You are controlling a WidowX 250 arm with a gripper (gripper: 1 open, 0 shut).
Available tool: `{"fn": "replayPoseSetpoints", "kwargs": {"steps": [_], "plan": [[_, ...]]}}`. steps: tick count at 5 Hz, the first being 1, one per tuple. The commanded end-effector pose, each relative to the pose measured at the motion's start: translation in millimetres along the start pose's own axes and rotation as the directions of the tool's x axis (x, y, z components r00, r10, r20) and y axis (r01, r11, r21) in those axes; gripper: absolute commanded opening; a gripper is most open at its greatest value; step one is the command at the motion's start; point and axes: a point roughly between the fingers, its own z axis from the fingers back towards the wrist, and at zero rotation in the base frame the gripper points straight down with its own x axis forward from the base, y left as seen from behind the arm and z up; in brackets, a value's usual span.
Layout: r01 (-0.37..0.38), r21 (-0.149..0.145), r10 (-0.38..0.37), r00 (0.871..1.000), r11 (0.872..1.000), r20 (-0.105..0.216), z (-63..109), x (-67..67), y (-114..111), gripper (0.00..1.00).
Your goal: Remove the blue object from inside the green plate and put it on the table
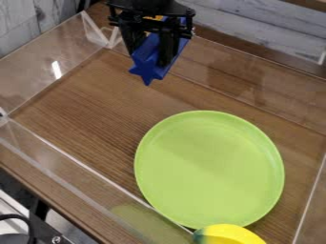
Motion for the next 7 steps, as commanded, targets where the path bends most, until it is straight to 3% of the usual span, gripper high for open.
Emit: {"fn": "replayPoseSetpoints", "kwargs": {"steps": [1, 4, 6, 7], "plan": [[0.017, 0.005, -0.018, 0.998, 1.000, 0.066, 7.4, 16.4, 7.8, 0.00], [0.048, 0.007, -0.049, 0.994, 0.999, 0.101, -8.1, 36.6, 23.3, 0.00], [0.119, 0.001, -0.119, 0.989, 0.993, 0.093, -8.8, -3.7, 46.1, 0.00], [0.131, 0.000, -0.130, 0.987, 0.991, 0.093, -13.7, -16.5, 58.1, 0.00]]}}
